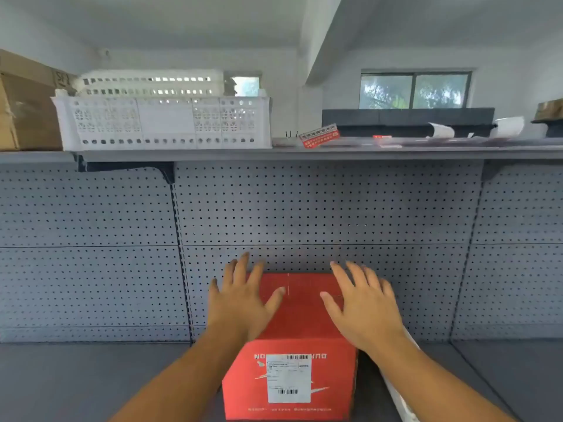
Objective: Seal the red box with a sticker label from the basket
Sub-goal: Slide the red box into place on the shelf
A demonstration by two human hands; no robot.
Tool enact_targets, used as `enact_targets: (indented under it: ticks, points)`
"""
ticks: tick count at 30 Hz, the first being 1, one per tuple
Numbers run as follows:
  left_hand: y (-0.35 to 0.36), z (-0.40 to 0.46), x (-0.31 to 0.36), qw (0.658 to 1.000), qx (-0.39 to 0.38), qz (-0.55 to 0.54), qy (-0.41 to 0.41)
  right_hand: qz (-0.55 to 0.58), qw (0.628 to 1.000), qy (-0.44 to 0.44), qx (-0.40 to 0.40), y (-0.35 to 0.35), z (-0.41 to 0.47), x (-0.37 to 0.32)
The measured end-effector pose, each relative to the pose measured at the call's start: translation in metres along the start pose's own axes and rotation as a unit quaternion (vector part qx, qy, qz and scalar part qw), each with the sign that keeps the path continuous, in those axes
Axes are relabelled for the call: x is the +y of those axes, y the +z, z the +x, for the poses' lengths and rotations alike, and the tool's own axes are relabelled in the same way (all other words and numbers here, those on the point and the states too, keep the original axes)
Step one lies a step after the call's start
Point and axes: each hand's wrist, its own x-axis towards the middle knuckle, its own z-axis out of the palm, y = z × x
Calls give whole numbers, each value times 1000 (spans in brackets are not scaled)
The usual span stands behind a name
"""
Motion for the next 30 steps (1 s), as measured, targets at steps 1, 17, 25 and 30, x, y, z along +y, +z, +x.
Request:
enact_targets:
  ticks: [1, 17, 25, 30]
  points:
    - [8, 5, -6, 1000, -18, -2, 0, 4, 1000, 5, -20, 7, 3, -2]
    - [86, 21, -47, 991, -132, -19, 25, 59, 996, 17, -65, 79, -4, 9]
    - [94, 21, -47, 990, -131, -40, 15, 158, 979, -57, -113, 85, -9, 36]
    - [96, 18, -47, 991, -126, -42, 10, 196, 966, -111, -130, 88, -9, 55]
